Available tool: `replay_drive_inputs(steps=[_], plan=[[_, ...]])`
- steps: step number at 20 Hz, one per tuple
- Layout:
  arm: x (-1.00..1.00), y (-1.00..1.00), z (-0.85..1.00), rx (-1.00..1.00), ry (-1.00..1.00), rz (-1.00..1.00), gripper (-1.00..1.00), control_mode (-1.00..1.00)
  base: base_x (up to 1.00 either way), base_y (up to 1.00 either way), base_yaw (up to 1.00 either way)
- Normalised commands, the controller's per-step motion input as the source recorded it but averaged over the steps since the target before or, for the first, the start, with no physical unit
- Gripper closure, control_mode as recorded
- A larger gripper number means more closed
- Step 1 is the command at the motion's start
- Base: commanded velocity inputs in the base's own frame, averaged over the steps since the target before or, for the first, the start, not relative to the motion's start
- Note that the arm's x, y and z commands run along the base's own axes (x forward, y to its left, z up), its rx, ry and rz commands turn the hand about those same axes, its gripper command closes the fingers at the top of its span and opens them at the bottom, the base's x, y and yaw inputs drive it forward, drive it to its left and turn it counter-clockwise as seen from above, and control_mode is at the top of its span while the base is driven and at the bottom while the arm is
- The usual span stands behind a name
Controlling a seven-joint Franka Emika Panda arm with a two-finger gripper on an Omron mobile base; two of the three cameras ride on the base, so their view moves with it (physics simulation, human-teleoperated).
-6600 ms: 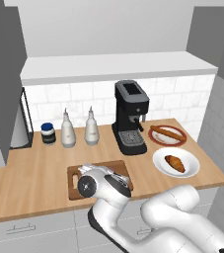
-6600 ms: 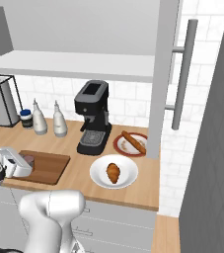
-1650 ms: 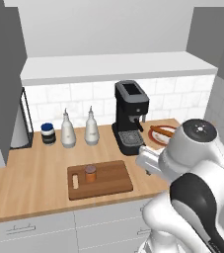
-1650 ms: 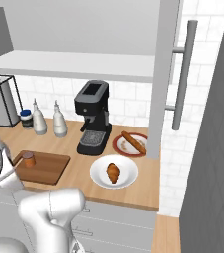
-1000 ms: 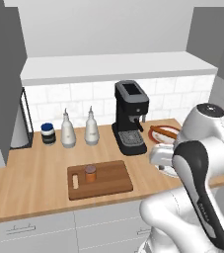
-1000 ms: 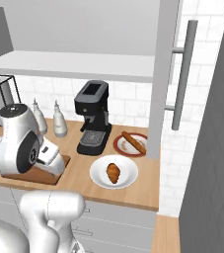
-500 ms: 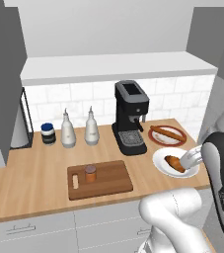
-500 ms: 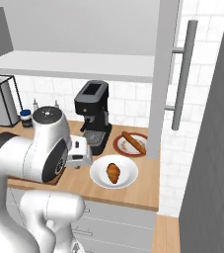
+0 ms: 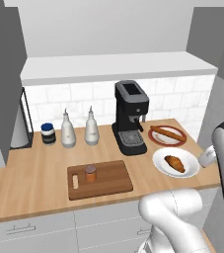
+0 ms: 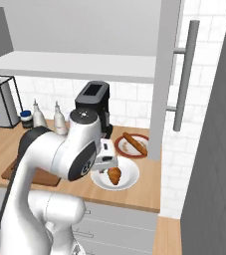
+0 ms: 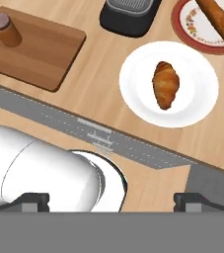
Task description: From the different types of pastries on the counter, select a croissant and place it on the cutting board. Then retrieve a jar of jam from the cabinet and place it alongside the croissant on the cutting board.
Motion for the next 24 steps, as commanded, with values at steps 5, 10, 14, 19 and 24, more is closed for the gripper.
replay_drive_inputs(steps=[5, 10, 14, 19, 24], plan=[[0.43, -0.23, -0.19, -0.13, 0.00, 0.02, -1.00, -1.00, 0.00, 0.00, 0.00], [0.32, 0.10, -0.12, -0.21, 0.00, 0.00, -1.00, -1.00, 0.00, 0.00, 0.00], [0.32, -0.01, -0.08, 0.12, 0.02, 0.00, -1.00, -1.00, 0.00, 0.00, 0.00], [0.95, -0.17, -0.04, 0.22, 0.00, 0.00, -1.00, -1.00, 0.00, 0.00, 0.00], [0.55, -0.01, -0.04, 0.01, 0.01, 0.00, -1.00, -1.00, 0.00, 0.00, 0.00]])
